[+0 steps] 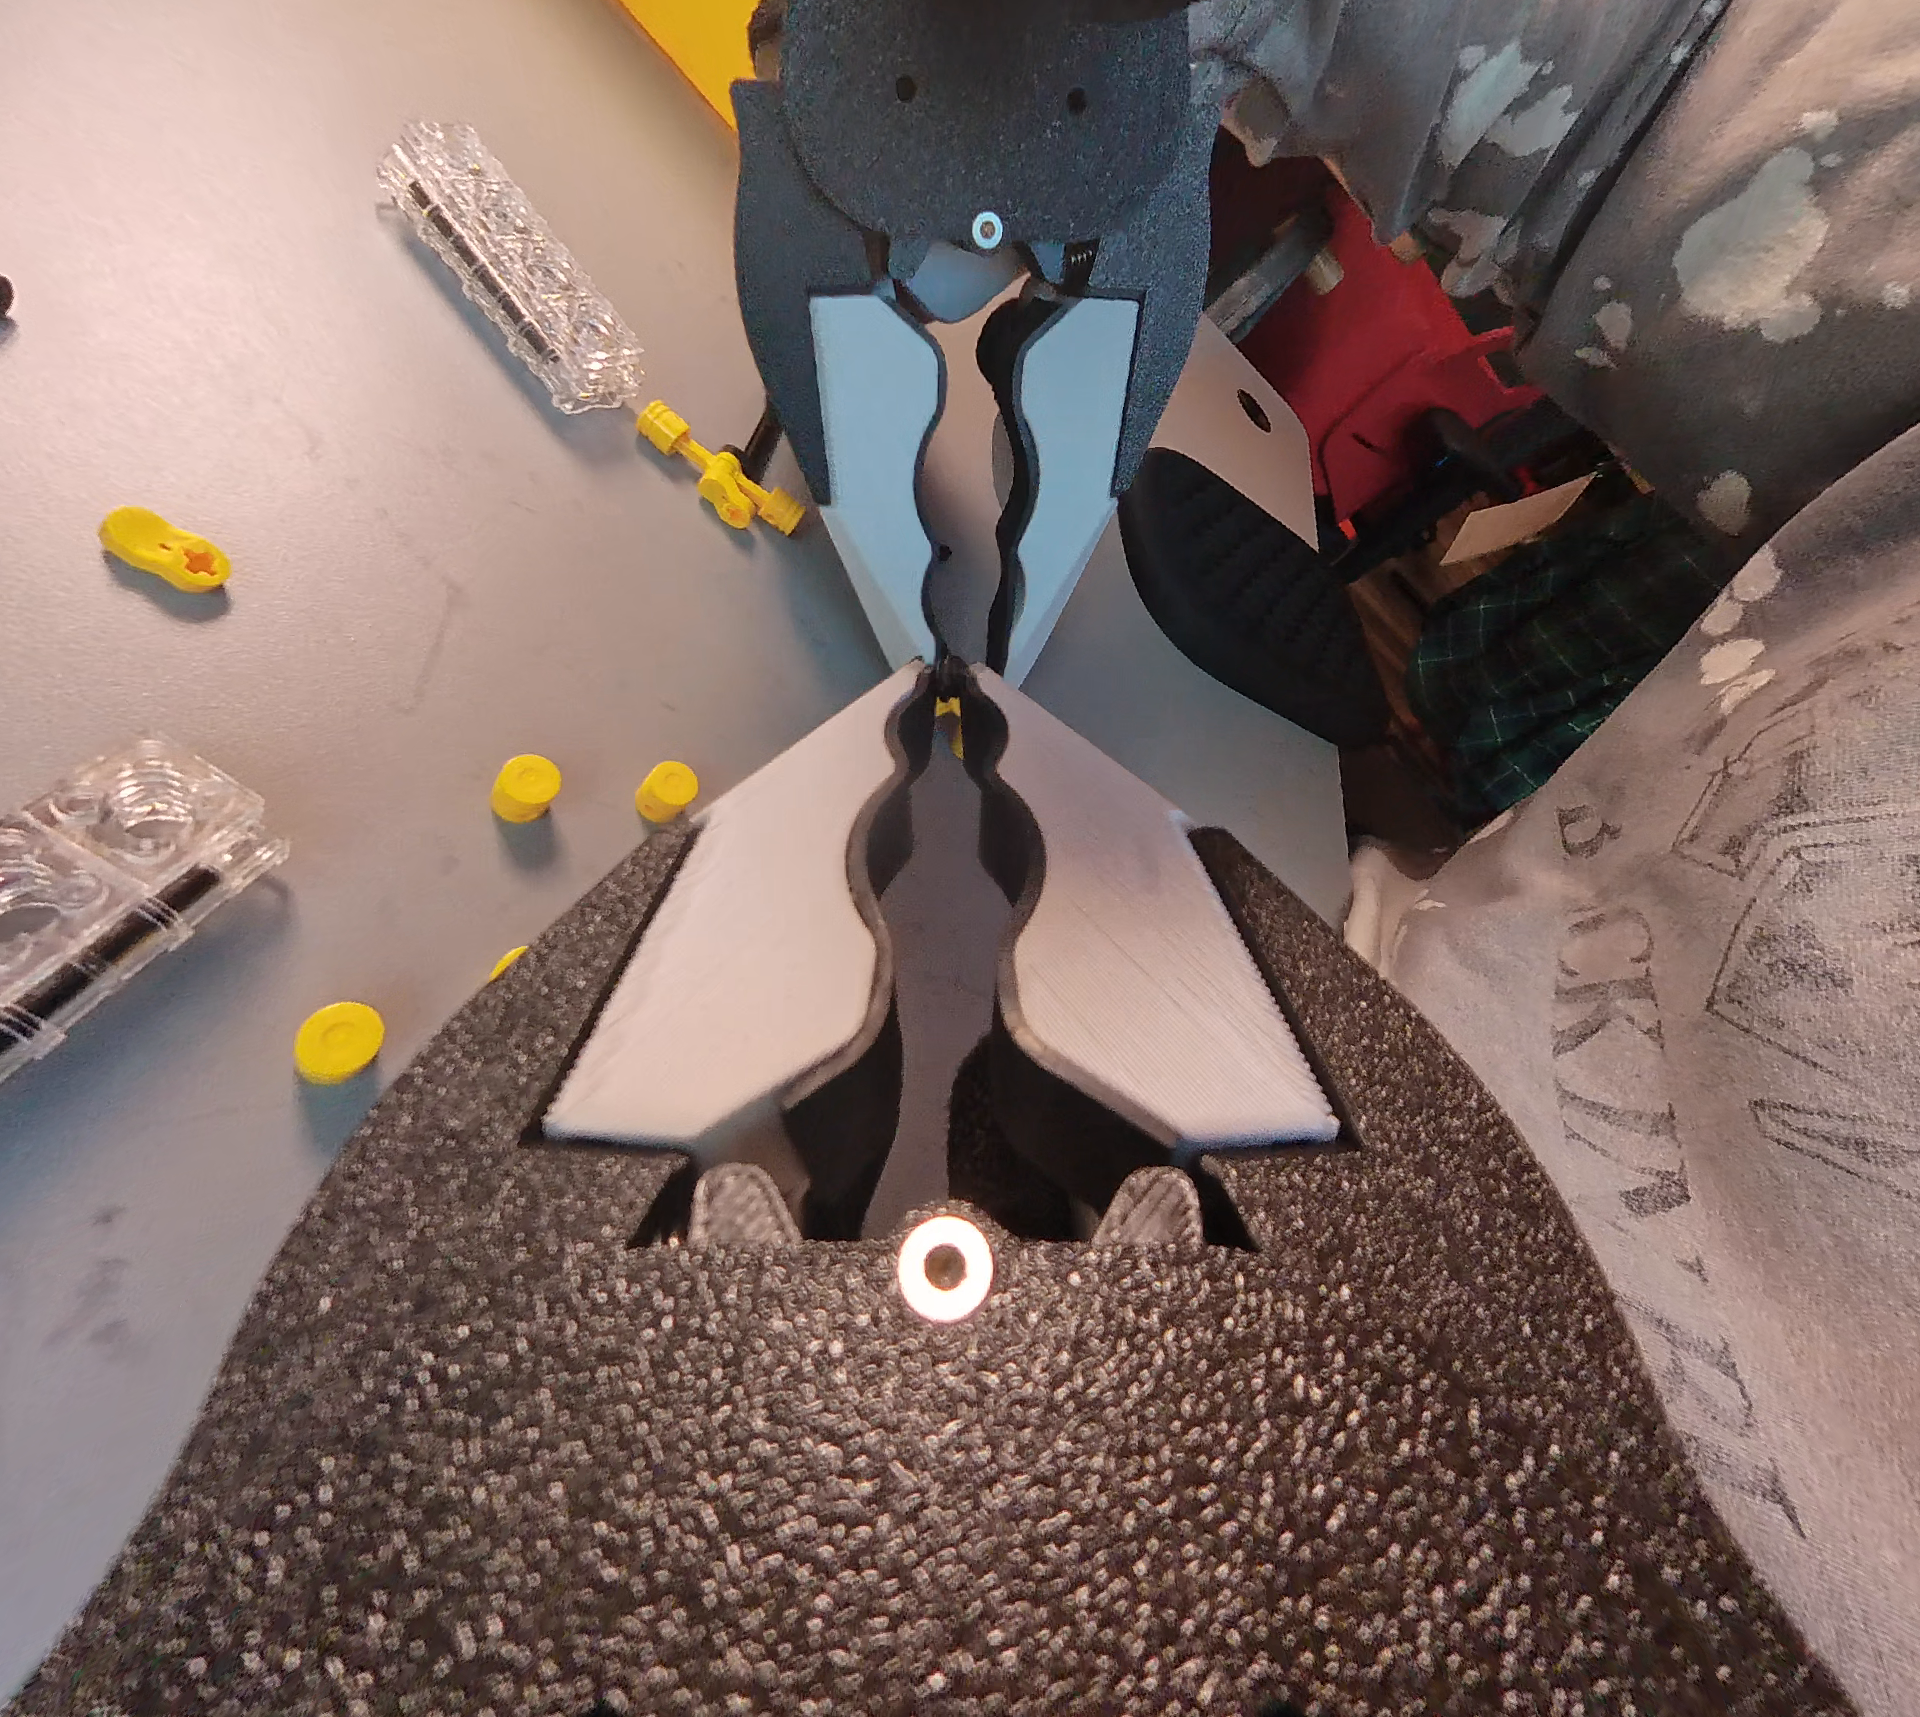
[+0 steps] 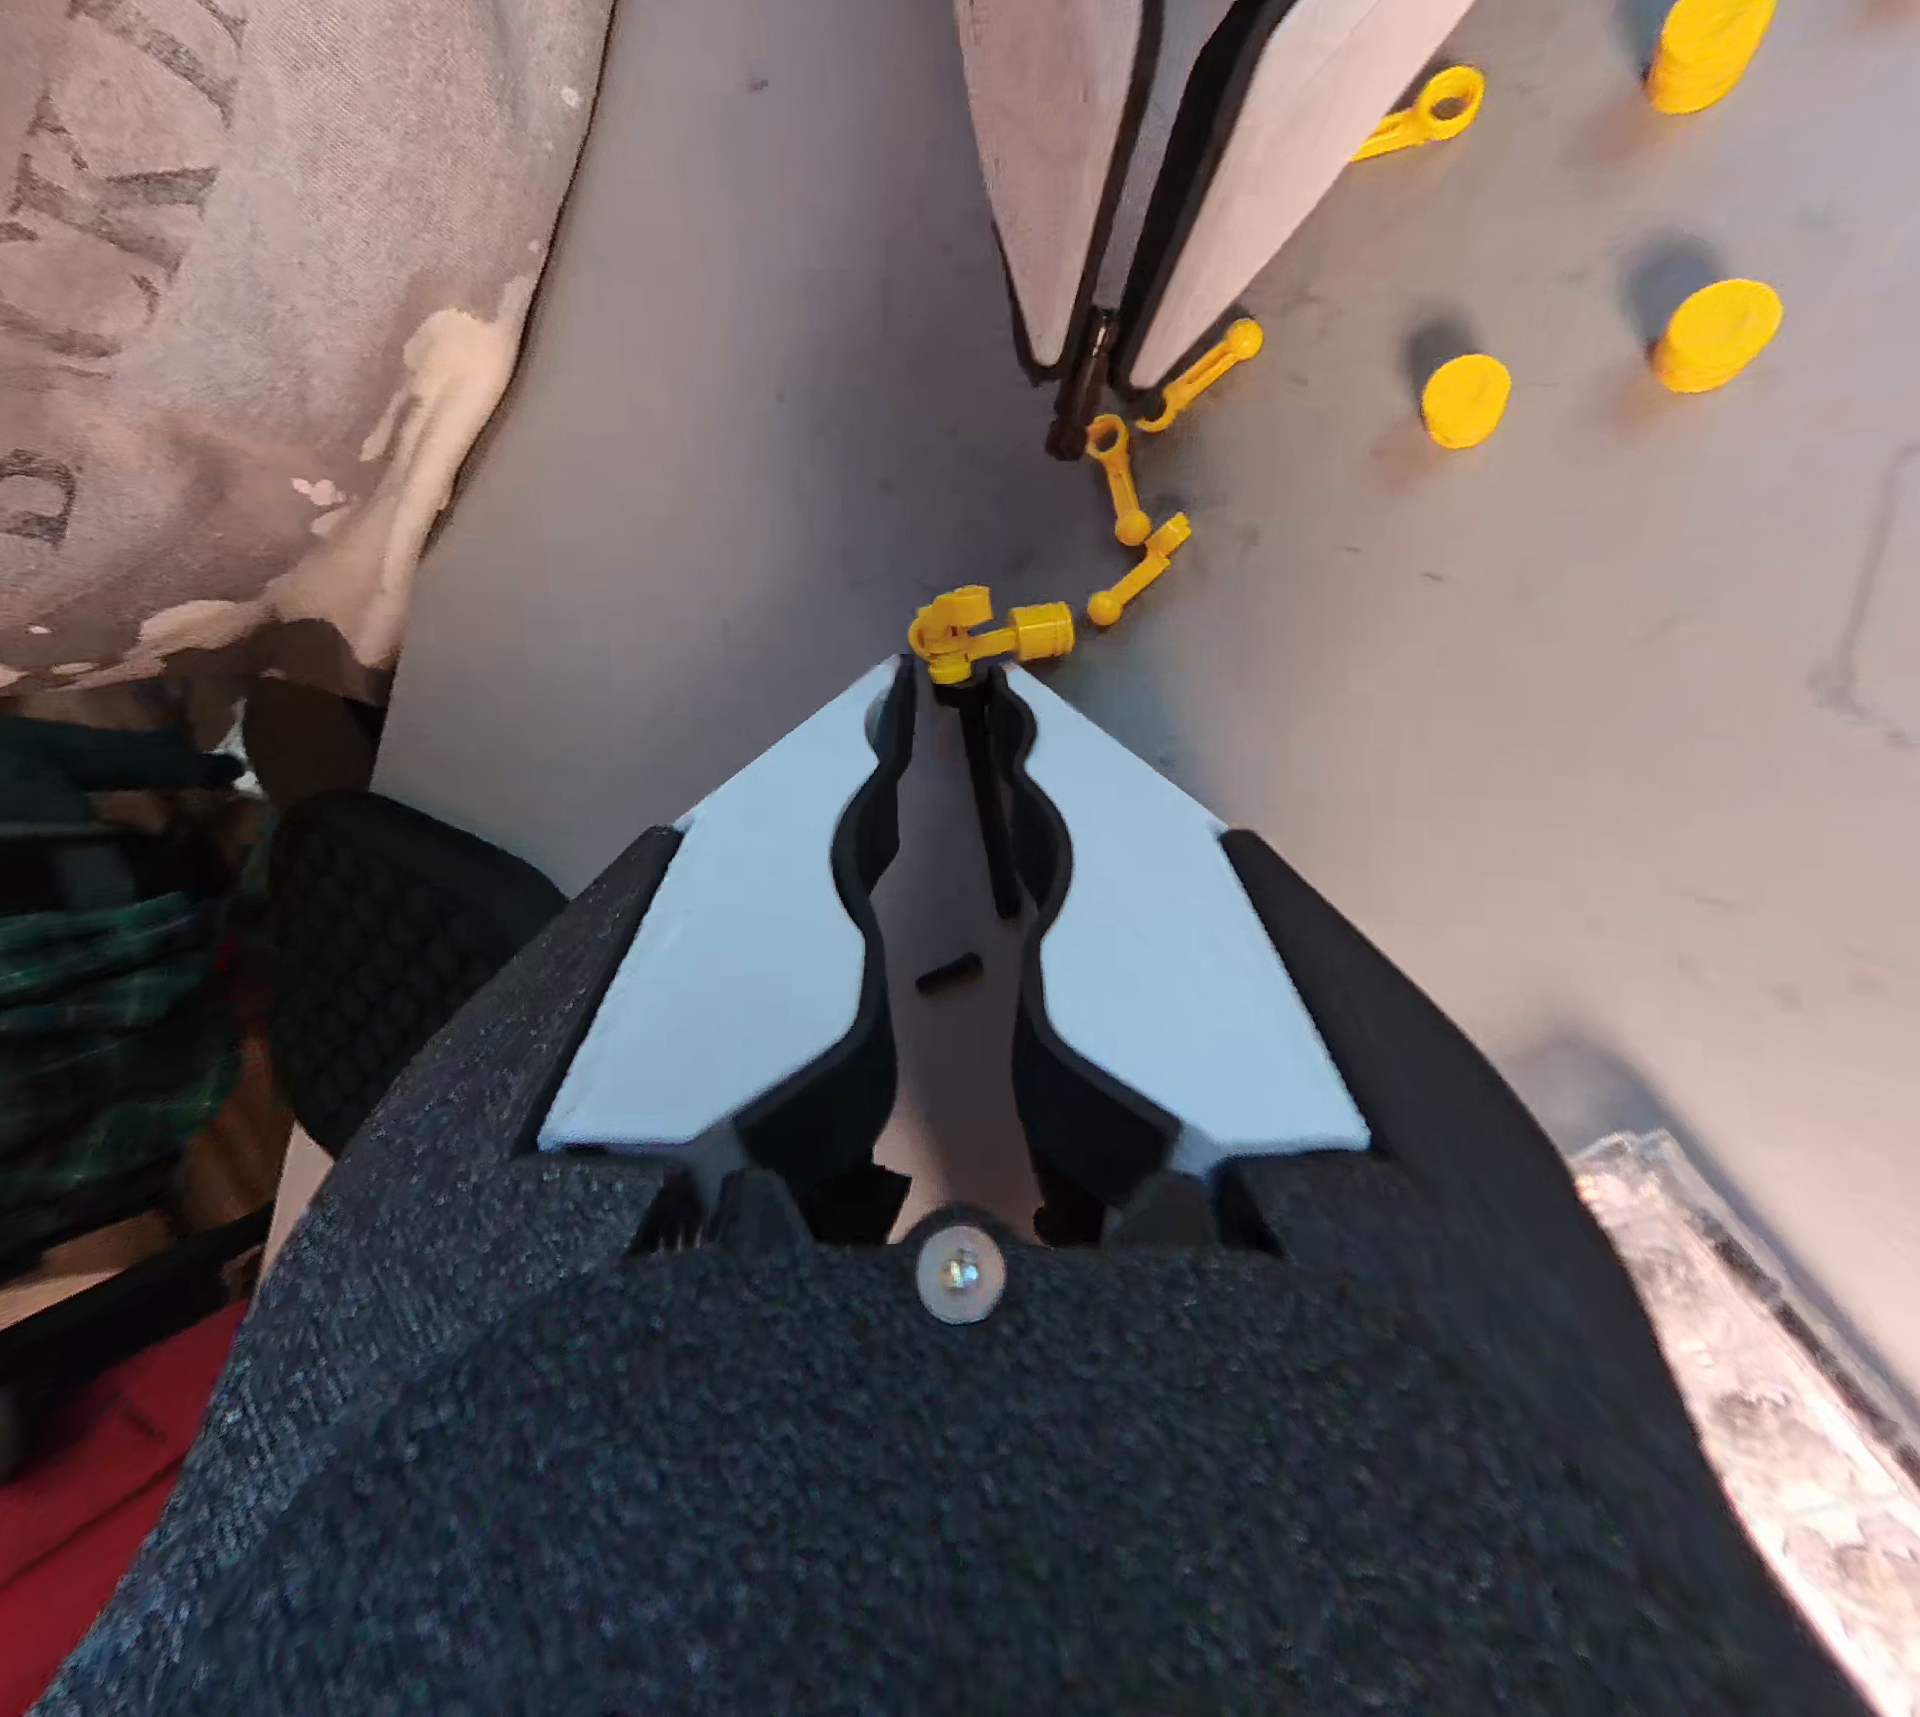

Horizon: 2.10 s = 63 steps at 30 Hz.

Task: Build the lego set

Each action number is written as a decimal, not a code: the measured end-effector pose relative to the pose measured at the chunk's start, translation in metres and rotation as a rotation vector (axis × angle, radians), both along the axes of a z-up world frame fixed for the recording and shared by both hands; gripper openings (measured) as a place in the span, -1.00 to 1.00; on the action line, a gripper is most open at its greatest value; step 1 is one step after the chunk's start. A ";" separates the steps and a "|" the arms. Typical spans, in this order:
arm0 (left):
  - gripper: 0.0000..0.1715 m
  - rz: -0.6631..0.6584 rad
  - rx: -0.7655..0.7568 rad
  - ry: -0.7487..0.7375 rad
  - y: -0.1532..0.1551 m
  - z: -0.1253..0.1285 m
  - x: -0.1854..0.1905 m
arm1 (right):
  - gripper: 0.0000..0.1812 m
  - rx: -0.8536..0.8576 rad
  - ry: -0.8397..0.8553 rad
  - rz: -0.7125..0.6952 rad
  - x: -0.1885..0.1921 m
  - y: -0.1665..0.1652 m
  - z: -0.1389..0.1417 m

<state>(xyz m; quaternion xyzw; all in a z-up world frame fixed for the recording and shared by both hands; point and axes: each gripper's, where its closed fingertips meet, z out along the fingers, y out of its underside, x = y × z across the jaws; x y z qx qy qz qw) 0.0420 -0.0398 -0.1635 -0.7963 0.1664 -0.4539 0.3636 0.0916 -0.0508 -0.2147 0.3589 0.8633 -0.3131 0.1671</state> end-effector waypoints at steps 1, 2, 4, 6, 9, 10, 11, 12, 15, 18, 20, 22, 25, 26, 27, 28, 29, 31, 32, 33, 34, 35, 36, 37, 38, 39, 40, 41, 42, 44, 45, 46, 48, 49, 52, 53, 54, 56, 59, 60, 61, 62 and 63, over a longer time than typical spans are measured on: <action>-0.95 -0.001 0.001 0.001 0.000 0.000 0.000 | -0.90 -0.008 -0.018 0.009 0.002 -0.002 0.000; -0.95 -0.003 0.002 0.001 -0.001 0.000 0.000 | -0.90 -0.025 -0.033 0.012 0.004 -0.005 0.000; -0.95 -0.005 0.003 -0.002 -0.001 0.001 0.000 | -0.91 -0.049 -0.017 -0.019 0.004 -0.009 0.004; -0.95 0.007 0.017 -0.020 0.000 0.005 -0.001 | -0.91 -0.003 0.113 -0.072 -0.004 -0.004 0.012; -0.95 0.025 0.052 -0.079 0.002 0.021 -0.005 | -0.92 0.110 0.427 -0.270 -0.030 0.012 0.040; -0.95 0.032 0.070 -0.086 0.003 0.025 -0.006 | -0.92 0.163 0.516 -0.346 -0.036 0.019 0.048; -0.95 0.034 0.088 -0.082 0.003 0.027 -0.007 | -0.92 0.204 0.570 -0.406 -0.038 0.023 0.052; -0.95 0.036 0.107 -0.071 0.004 0.029 -0.007 | -0.92 0.247 0.617 -0.460 -0.040 0.026 0.053; -0.95 0.025 0.150 -0.027 0.003 0.027 -0.004 | -0.92 0.400 0.709 -0.559 -0.043 0.036 0.043; -0.96 0.034 0.189 0.043 0.007 0.020 -0.002 | -0.92 0.460 0.750 -0.574 -0.047 0.033 0.035; -0.96 0.029 0.199 0.068 0.007 0.016 -0.002 | -0.92 0.469 0.774 -0.599 -0.051 0.033 0.035; -0.96 0.037 0.212 0.085 0.009 0.015 -0.003 | -0.92 0.476 0.785 -0.604 -0.053 0.033 0.033; -0.96 0.039 0.213 0.099 0.011 0.013 -0.003 | -0.92 0.490 0.795 -0.597 -0.053 0.032 0.032; -0.96 0.035 0.212 0.102 0.010 0.012 -0.002 | -0.92 0.487 0.799 -0.602 -0.053 0.032 0.033; -0.96 0.032 0.211 0.099 0.010 0.012 -0.001 | -0.92 0.488 0.798 -0.601 -0.053 0.032 0.033; -0.96 0.033 0.210 0.100 0.010 0.012 0.000 | -0.92 0.493 0.797 -0.597 -0.053 0.032 0.032; -0.96 0.034 0.208 0.105 0.011 0.011 0.000 | -0.92 0.506 0.796 -0.594 -0.053 0.033 0.031; -0.96 0.032 0.202 0.111 0.011 0.010 0.000 | -0.92 0.524 0.795 -0.590 -0.053 0.033 0.029; -0.96 0.034 0.199 0.117 0.011 0.009 0.000 | -0.92 0.536 0.794 -0.588 -0.053 0.034 0.028; -0.96 0.036 0.199 0.126 0.011 0.008 0.000 | -0.92 0.553 0.794 -0.585 -0.054 0.034 0.027; -0.96 0.038 0.200 0.138 0.011 0.007 0.000 | -0.93 0.571 0.791 -0.583 -0.054 0.035 0.026; -0.96 0.041 0.203 0.154 0.012 0.006 0.000 | -0.93 0.586 0.786 -0.584 -0.055 0.035 0.025; -0.96 0.042 0.210 0.180 0.012 0.005 0.000 | -0.93 0.602 0.780 -0.584 -0.055 0.036 0.024; -0.96 0.039 0.222 0.217 0.011 0.003 0.001 | -0.93 0.620 0.776 -0.579 -0.056 0.036 0.022; -0.96 0.035 0.237 0.251 0.011 0.002 0.002 | -0.93 0.636 0.772 -0.574 -0.056 0.035 0.020; -0.96 0.030 0.247 0.274 0.010 0.002 0.004 | -0.94 0.645 0.775 -0.574 -0.058 0.035 0.020; -0.96 0.030 0.256 0.293 0.010 0.003 0.005 | -0.94 0.657 0.783 -0.578 -0.059 0.035 0.022; -0.96 0.036 0.268 0.321 0.010 0.003 0.006 | -0.94 0.668 0.779 -0.581 -0.059 0.036 0.022; -0.96 0.039 0.283 0.359 0.010 0.003 0.005 | -0.94 0.682 0.773 -0.584 -0.059 0.036 0.022; -0.97 0.043 0.306 0.418 0.010 0.003 0.006 | -0.94 0.696 0.771 -0.585 -0.059 0.037 0.022; -0.96 0.045 0.315 0.438 0.010 0.003 0.005 | -0.94 0.687 0.766 -0.596 -0.059 0.036 0.022; -0.96 0.046 0.326 0.458 0.010 0.003 0.005 | -0.94 0.678 0.763 -0.603 -0.059 0.036 0.022; -0.97 0.043 0.351 0.508 0.010 0.002 0.005 | -0.94 0.680 0.759 -0.602 -0.059 0.036 0.022; -0.96 0.041 0.364 0.539 0.010 0.002 0.005 | -0.94 0.685 0.757 -0.598 -0.059 0.036 0.022; -0.97 0.022 0.404 0.653 0.009 0.000 0.003 | -0.94 0.709 0.739 -0.586 -0.059 0.036 0.021; -0.96 0.016 0.412 0.682 0.008 0.000 0.003 | -0.94 0.722 0.731 -0.580 -0.059 0.036 0.021; -0.96 0.012 0.416 0.703 0.008 0.000 0.002 | -0.94 0.736 0.721 -0.574 -0.059 0.036 0.021; -0.97 0.011 0.419 0.742 0.009 0.000 0.000 | -0.94 0.775 0.702 -0.563 -0.059 0.038 0.021; -0.96 0.004 0.405 0.760 0.008 -0.003 -0.002 | -0.94 0.809 0.680 -0.545 -0.057 0.038 0.019; -0.96 0.002 0.396 0.767 0.008 -0.005 -0.004 | -0.94 0.819 0.681 -0.529 -0.056 0.037 0.017; -0.97 0.002 0.386 0.770 0.007 -0.007 -0.006 | -0.94 0.817 0.689 -0.527 -0.056 0.037 0.016; -0.97 -0.001 0.373 0.753 0.007 -0.009 -0.006 | -0.94 0.801 0.693 -0.525 -0.055 0.036 0.015; -0.96 -0.006 0.355 0.721 0.006 -0.011 -0.006 | -0.94 0.786 0.702 -0.520 -0.054 0.034 0.014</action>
